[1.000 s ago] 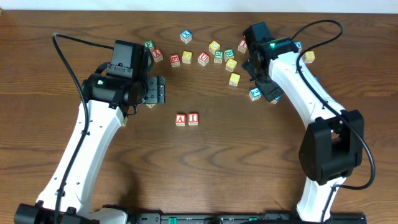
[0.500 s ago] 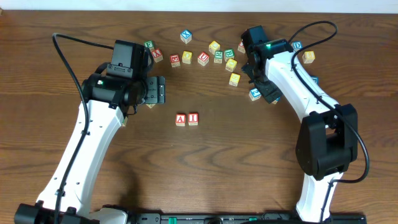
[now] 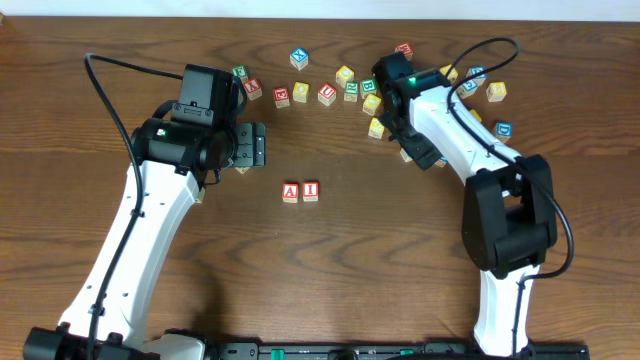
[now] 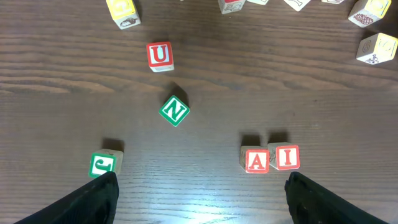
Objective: Spell out AI2
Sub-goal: 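Lower the right gripper around the blue 2 block and close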
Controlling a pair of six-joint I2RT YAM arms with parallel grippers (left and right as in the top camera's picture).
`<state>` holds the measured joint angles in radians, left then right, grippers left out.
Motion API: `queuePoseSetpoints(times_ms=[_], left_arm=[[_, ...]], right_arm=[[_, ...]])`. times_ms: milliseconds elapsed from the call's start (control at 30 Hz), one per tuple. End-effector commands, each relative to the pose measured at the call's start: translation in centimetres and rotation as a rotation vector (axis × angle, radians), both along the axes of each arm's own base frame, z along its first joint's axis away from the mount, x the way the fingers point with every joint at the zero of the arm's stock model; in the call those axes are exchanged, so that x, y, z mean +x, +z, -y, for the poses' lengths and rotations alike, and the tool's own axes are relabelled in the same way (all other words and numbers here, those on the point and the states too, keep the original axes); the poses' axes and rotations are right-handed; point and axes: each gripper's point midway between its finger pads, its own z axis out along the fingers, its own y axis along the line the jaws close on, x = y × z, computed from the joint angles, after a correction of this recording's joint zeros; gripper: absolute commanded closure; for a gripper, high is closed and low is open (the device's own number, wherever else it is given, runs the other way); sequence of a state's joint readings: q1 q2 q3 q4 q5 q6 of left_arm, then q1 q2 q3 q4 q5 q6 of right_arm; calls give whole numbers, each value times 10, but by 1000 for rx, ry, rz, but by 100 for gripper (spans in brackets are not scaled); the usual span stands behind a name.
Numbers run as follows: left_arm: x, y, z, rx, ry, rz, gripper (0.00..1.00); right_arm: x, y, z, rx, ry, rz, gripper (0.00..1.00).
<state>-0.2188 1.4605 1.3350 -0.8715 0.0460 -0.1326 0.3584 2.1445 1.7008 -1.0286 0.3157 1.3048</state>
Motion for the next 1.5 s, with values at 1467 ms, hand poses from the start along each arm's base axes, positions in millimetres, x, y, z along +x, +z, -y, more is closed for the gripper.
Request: queuePoseSetpoints(times_ms=[1467], left_arm=[[1,6,-2,13,-1,13,16]], right_arm=[[9,-11,13,-101,-12,33,1]])
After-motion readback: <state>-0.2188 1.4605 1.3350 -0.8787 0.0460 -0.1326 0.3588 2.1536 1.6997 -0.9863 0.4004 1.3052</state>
